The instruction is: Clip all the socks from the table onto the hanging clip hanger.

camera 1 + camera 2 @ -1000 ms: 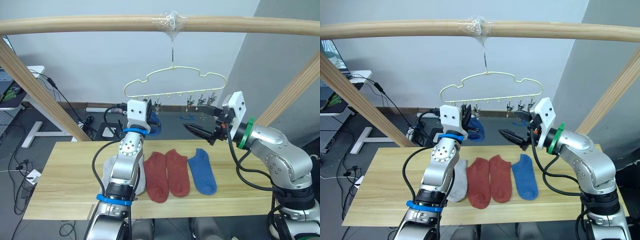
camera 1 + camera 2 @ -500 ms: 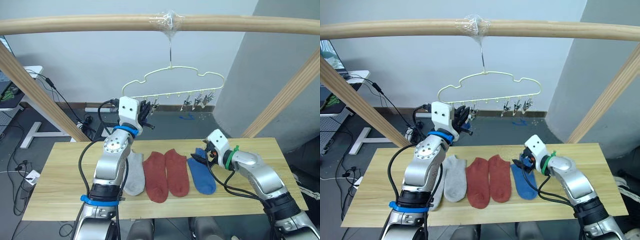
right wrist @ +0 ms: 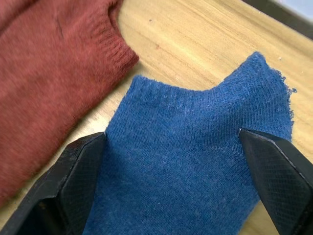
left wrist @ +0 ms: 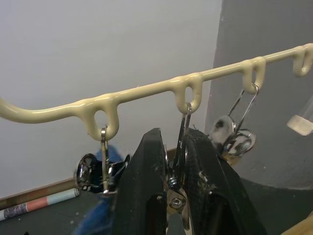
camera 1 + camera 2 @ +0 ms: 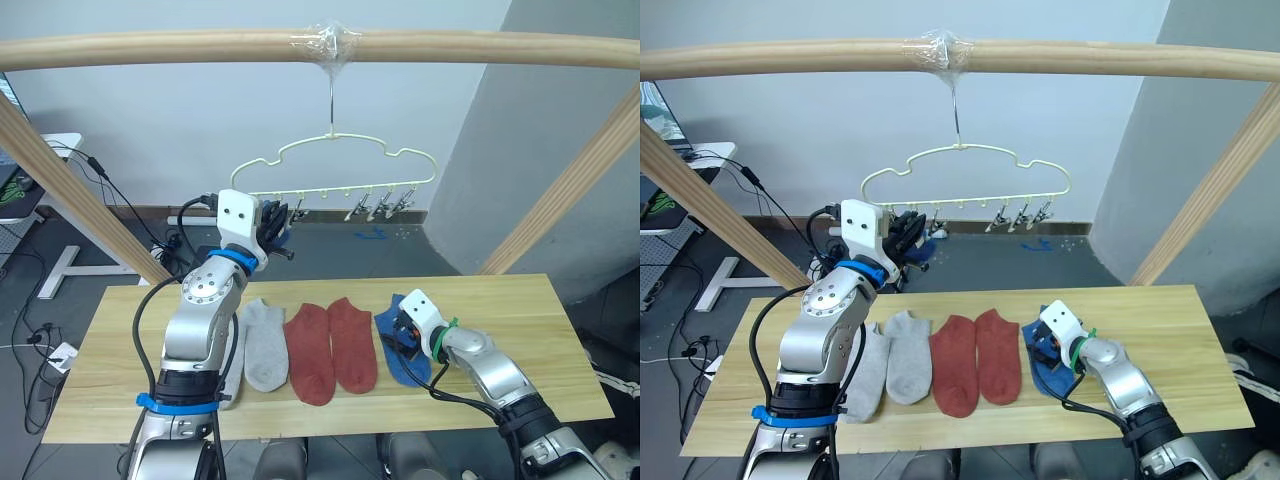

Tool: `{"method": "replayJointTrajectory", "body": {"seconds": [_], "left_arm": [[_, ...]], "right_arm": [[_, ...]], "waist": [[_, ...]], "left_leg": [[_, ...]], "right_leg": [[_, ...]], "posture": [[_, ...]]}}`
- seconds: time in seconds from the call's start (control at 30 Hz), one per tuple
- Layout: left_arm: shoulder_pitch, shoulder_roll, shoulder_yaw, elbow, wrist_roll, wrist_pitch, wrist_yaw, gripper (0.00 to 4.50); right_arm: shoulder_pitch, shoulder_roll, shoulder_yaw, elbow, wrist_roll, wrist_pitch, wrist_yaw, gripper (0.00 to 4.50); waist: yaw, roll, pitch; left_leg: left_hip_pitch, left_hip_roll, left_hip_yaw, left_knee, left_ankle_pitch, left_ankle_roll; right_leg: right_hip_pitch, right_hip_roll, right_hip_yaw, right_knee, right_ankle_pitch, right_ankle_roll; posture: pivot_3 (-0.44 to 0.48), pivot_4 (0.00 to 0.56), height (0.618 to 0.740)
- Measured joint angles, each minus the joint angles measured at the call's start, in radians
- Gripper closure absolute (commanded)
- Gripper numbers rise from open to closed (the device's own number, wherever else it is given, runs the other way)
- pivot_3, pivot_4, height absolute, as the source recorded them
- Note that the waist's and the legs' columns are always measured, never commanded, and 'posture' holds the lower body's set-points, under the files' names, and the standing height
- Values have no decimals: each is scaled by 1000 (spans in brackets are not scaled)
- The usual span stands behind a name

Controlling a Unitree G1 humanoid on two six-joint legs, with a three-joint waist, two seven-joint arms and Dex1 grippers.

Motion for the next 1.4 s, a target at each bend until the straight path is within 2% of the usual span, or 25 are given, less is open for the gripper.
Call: {"method": "replayJointTrajectory", "body": {"seconds": [0.13,0.27,0.37,0.4,0.53,0.63,0.73,0.87,1.13,1.4], "left_arm": [[7,5,0,-5,-3,5,-8,4285],[6,16,20,-4,-28,15,-16,4285],[3,26,41,-5,-88,58,-51,4285],[-1,28,54,-8,-121,88,-65,4285],[-42,35,127,-14,-277,250,-87,4285],[-106,38,243,11,-470,459,-65,4285],[-154,38,336,48,-636,636,-20,4285],[-206,26,430,97,-783,768,79,4285],[-248,1,501,157,-955,836,236,4285],[-242,32,474,156,-1012,848,261,4285]], "right_arm": [[21,-44,21,10,-35,-79,26,1874],[24,-51,9,32,-33,-122,57,3201],[23,-75,8,57,-46,-180,83,4290],[23,-92,12,62,-57,-210,91,4481],[23,-159,22,71,-112,-333,124,4481],[5,-170,30,-25,-151,-445,131,4481],[-52,-144,33,-135,-204,-513,103,4481],[-75,-51,50,-221,-241,-523,61,4481],[-100,76,113,-274,-297,-495,27,4481],[-124,96,129,-334,-312,-466,44,4481]], "waist": [[1,0,0],[0,0,0],[0,0,0],[0,0,0],[-3,0,2],[-12,0,6],[-15,-1,6],[-8,-3,8],[1,-3,8],[1,-3,8]], "left_leg": [[10,0,0,-1,-1,1],[12,0,0,-1,-1,1],[12,0,0,-1,-1,1],[12,0,0,-1,-1,1],[11,1,0,-1,-1,1],[10,1,0,-1,-1,1],[10,1,-1,-1,0,1],[8,1,-2,-2,1,-2],[7,1,-2,-4,3,-6],[7,1,-2,-5,4,-7]], "right_leg": [[12,0,0,-2,0,1],[13,0,0,-3,-3,5],[13,0,0,-2,-3,5],[13,0,0,-2,-3,5],[13,1,0,-2,-3,4],[11,1,0,-1,-3,5],[11,1,-1,-1,-3,5],[10,1,-2,-2,0,0],[7,0,-2,-2,0,0],[6,0,-2,-2,0,0]], "posture": [[55,207,740],[56,207,740],[63,210,740],[63,210,740],[67,212,740],[65,215,740],[57,216,740],[50,218,740],[45,217,740],[40,217,740]]}}
